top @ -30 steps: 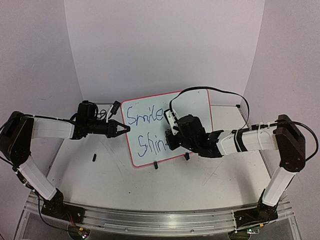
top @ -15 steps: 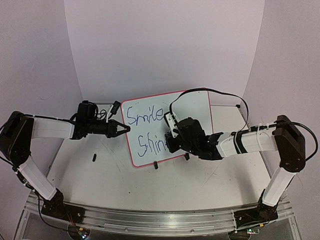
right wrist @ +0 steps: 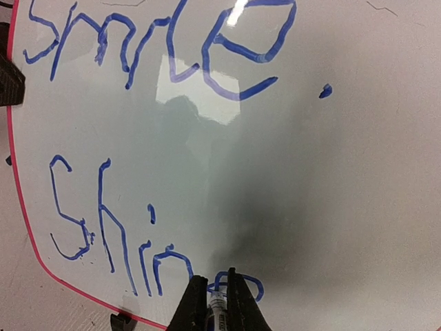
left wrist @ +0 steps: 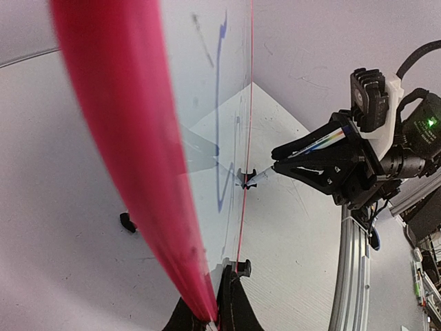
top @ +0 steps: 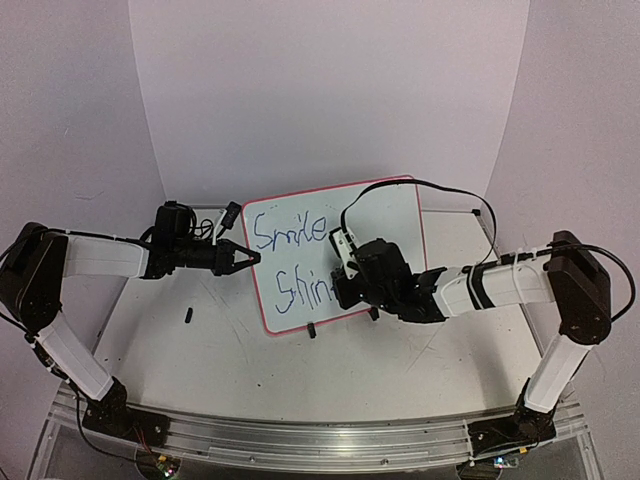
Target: Write a sentence on the whiteboard
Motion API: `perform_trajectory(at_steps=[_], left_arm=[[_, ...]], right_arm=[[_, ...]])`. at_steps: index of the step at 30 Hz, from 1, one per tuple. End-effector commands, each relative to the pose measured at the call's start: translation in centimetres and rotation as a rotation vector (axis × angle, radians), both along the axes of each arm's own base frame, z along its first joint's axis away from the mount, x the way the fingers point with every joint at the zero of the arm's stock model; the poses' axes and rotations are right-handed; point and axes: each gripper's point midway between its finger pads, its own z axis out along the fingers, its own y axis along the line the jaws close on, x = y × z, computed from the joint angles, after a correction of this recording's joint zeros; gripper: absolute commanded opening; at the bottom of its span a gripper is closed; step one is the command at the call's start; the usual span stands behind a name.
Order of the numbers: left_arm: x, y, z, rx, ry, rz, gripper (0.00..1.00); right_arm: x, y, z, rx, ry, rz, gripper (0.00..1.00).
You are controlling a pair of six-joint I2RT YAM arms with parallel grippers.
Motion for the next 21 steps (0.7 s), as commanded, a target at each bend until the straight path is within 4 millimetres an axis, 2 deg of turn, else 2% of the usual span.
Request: perform_trajectory(at_steps=[1,15,21], left_arm=[[1.1,1.9,-5.6,0.203,0.024,0.114,0.0],[1.0,1.9,-5.7,0.203,0.027,0.113,0.0],[1.0,1.9,-5.8,0.214,0.006,0.104,0.0]], right_arm=[[-0.1,-0.5,-1.3,-0.002,0.016,-0.023,0.0],[-0.1,-1.8,-2.2,-0.036,0.007,-0.066,0.0],[0.5,-3.0,-2.1,-0.047,-0.003,-0.101,0.0]])
